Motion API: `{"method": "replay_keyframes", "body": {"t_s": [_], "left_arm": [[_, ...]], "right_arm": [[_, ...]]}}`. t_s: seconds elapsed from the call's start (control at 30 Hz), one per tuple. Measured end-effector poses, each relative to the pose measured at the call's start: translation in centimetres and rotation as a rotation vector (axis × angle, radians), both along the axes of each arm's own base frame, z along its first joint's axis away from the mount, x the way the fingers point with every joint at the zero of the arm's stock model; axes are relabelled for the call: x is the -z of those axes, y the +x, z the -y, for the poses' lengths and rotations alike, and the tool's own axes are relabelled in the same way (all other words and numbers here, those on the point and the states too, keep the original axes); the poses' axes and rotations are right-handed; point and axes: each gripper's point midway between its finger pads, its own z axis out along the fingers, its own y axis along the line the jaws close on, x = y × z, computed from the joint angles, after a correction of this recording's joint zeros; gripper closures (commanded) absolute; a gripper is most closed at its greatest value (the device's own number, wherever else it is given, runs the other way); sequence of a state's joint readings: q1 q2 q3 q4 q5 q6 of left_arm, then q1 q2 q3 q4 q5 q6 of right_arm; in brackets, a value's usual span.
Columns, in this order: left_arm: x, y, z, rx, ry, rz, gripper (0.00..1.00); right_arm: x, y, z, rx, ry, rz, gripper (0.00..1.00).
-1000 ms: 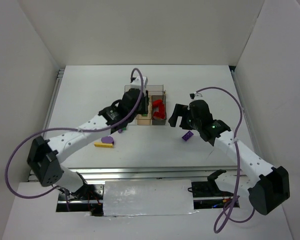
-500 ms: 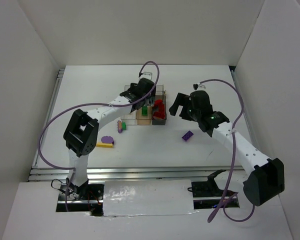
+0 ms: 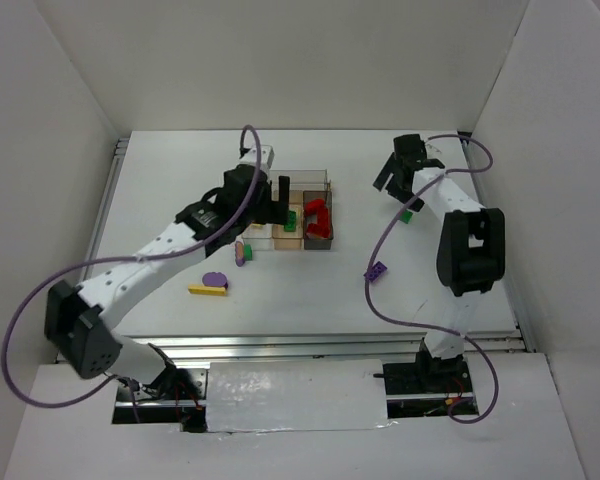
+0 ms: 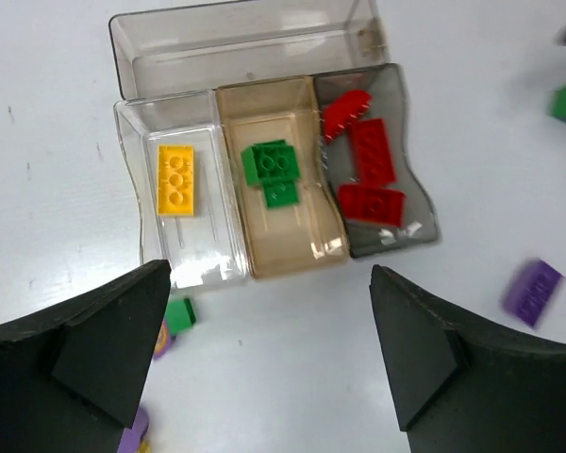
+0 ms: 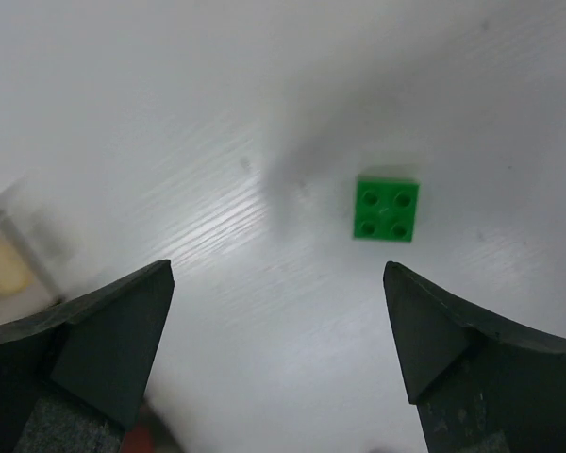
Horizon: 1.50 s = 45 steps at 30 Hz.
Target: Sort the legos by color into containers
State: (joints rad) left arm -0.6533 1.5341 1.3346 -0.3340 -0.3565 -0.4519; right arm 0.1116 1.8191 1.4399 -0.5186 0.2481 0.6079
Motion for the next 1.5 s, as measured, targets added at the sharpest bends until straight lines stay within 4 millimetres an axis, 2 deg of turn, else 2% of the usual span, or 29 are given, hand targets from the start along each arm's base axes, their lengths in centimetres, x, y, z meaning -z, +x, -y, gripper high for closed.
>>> {"method": "replay_keyframes", "body": {"t_s": [0.1, 0.17, 0.23, 0.3, 0.43, 0.5, 0.53, 0.63, 0.77, 0.8, 0.87, 0.93, 1.0, 1.07, 1.13, 1.3, 1.4, 1.5], "left_arm": [[-3.6, -4.0, -0.5, 0.045, -0.041, 0.061, 0.00], [-4.3, -6.8, -0.3, 0.082, -0.045, 0.070, 0.00], [-3.8, -9.2, 0.0, 0.123, -0.042, 0.045, 0.00], [-2.4, -11.0, -0.1, 0.157, -0.029, 0.009, 0.00], [0.9, -13.4, -2.5, 0.147, 0.022, -0.071, 0.00], [1.2, -14.2, -3.5, 0.131, 0.028, -0.083, 0.01], [1.1, -14.5, -4.0, 0.124, 0.026, -0.079, 0.00], [-0.1, -14.9, -4.7, 0.115, 0.002, -0.050, 0.01], [-0.9, -15.0, -5.1, 0.104, -0.018, -0.025, 0.00], [-1.0, -15.0, -5.1, 0.101, -0.018, -0.024, 0.00], [-0.9, -15.0, -5.2, 0.097, -0.021, -0.028, 0.01], [-0.9, -15.0, -5.2, 0.090, -0.026, -0.029, 0.01], [-0.9, -14.9, -5.4, 0.076, -0.027, -0.025, 0.00], [-0.8, -14.8, -5.9, 0.040, -0.031, -0.020, 0.00], [-0.7, -14.6, -6.6, -0.010, -0.034, -0.010, 0.00], [0.9, -13.5, -8.8, -0.164, -0.034, -0.016, 0.00], [2.3, -12.3, -10.5, -0.268, -0.034, -0.048, 0.00], [3.0, -11.1, -12.0, -0.358, -0.033, -0.062, 0.00]], "right_arm": [[4.3, 0.6, 2.3, 0.066, -0.037, -0.116, 0.00], [6.7, -0.2, 3.4, 0.096, -0.054, -0.197, 0.00], [7.9, -0.9, 4.3, 0.118, -0.060, -0.250, 0.00], [8.2, -1.2, 5.0, 0.132, -0.056, -0.264, 0.02], [8.3, -0.9, 5.7, 0.125, -0.024, -0.269, 0.12], [8.6, -0.5, 5.9, 0.119, -0.008, -0.272, 0.17], [8.9, -0.3, 6.0, 0.115, 0.000, -0.279, 0.26], [9.9, -0.3, 6.3, 0.099, 0.010, -0.313, 0.42], [9.9, -0.7, 6.7, 0.090, 0.014, -0.332, 0.62], [9.9, -0.7, 6.8, 0.088, 0.017, -0.333, 0.74], [9.8, -0.7, 6.7, 0.075, 0.023, -0.327, 0.84], [9.6, -1.0, 5.9, 0.053, 0.032, -0.318, 0.84], [8.8, -1.6, 4.2, 0.011, 0.020, -0.313, 0.87], [6.8, -1.6, 1.1, -0.059, -0.006, -0.272, 0.87], [3.6, -1.5, -3.5, -0.158, -0.033, -0.193, 0.87], [-3.8, -2.9, -17.3, -0.441, -0.021, 0.004, 0.87], [-5.5, -3.7, -23.0, -0.541, 0.003, 0.052, 0.87], [-4.8, -3.4, -26.1, -0.574, 0.008, 0.049, 0.82]]}}
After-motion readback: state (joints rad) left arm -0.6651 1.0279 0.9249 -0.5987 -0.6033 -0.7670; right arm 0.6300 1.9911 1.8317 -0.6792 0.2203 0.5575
